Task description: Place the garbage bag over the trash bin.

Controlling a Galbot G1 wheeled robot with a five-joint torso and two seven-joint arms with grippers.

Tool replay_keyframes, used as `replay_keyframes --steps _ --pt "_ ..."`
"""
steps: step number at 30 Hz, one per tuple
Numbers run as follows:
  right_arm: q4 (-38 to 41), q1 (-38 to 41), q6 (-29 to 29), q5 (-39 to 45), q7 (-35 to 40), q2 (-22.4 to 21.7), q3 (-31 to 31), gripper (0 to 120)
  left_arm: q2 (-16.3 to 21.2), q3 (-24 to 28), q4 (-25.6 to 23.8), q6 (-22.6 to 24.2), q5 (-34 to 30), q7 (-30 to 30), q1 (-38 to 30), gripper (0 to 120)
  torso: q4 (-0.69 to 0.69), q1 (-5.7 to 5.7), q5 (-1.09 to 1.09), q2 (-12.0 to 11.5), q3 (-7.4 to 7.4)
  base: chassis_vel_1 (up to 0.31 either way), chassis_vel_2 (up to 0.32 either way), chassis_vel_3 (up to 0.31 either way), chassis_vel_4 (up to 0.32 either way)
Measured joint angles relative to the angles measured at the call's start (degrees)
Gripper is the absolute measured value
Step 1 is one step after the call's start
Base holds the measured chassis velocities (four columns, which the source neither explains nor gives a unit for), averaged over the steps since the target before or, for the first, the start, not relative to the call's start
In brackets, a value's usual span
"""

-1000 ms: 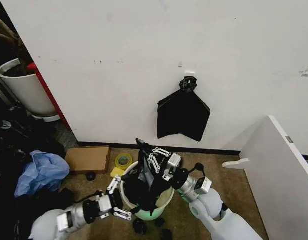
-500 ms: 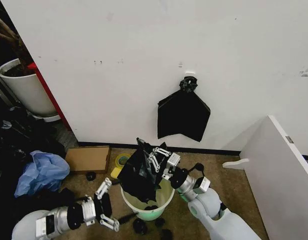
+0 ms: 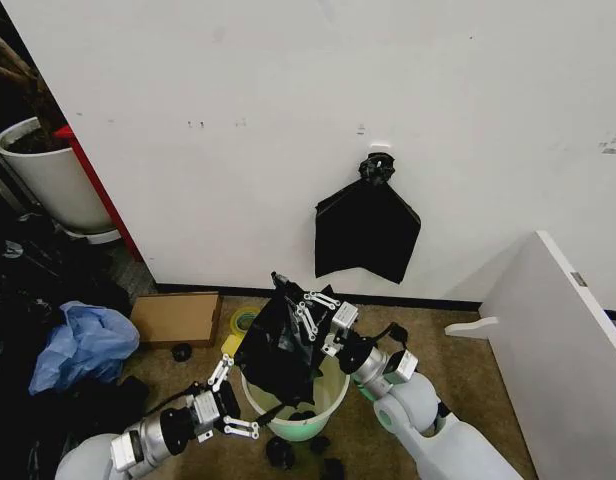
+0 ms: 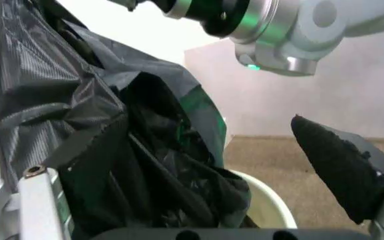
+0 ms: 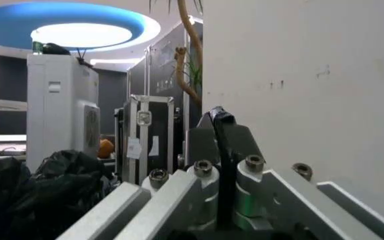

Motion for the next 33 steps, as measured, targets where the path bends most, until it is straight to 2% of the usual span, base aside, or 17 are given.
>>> replay_keyframes --steps 3,6,10,14,17,22,26,32,33 --pt "-0.11 0.00 0.06 0.01 0.01 0.03 0.01 0 -0.16 0.29 0.22 -0.17 1.56 -2.16 -0.03 95 0.00 0.00 0.00 0.00 0.00 0.000 0.000 0.000 0.000" --pt "-0.18 -0.06 0.16 0.01 0.01 0.16 0.01 0 -0.58 1.02 0.93 -0.24 4.31 -6.93 -0.27 95 0.00 0.00 0.00 0.00 0.00 0.000 0.000 0.000 0.000" --pt "-0.22 -0.23 0.20 -0.06 0.01 0.23 0.01 0 -1.33 1.64 1.16 -0.46 4.98 -8.00 -0.22 95 0.00 0.00 0.00 0.00 0.00 0.000 0.000 0.000 0.000" --pt "-0.12 -0.63 0.22 -0.14 0.01 0.12 0.24 0 -1.88 1.85 0.51 -0.91 4.37 -4.83 0.22 95 0.00 0.00 0.00 0.00 0.00 0.000 0.000 0.000 0.000" --pt "0.14 -1.01 0.24 -0.22 0.00 -0.01 0.59 0 -2.08 1.48 -0.41 -0.88 3.95 0.12 0.48 95 0.00 0.00 0.00 0.00 0.00 0.000 0.000 0.000 0.000" --pt "0.42 -1.40 0.28 -0.41 -0.01 -0.02 0.84 0 -2.43 1.15 -0.52 -1.00 4.58 2.35 0.25 95 0.00 0.00 0.00 0.00 0.00 0.000 0.000 0.000 0.000" --pt "0.80 -1.73 0.29 -0.52 -0.01 0.02 0.88 0 -2.85 1.75 -0.02 -1.30 5.02 0.81 -0.13 95 0.00 0.00 0.00 0.00 0.00 0.000 0.000 0.000 0.000" --pt "1.53 -2.49 0.25 -1.14 0.02 0.34 0.86 0 -3.89 4.00 1.65 -2.07 7.93 -8.88 -0.63 96 -0.01 0.00 -0.01 0.00 0.00 0.000 0.000 0.000 0.000" --pt "1.53 -2.49 0.25 -1.14 0.02 0.34 0.86 0 -3.89 4.00 1.65 -2.07 7.93 -8.88 -0.63 96 -0.01 0.00 -0.01 0.00 0.00 0.000 0.000 0.000 0.000"
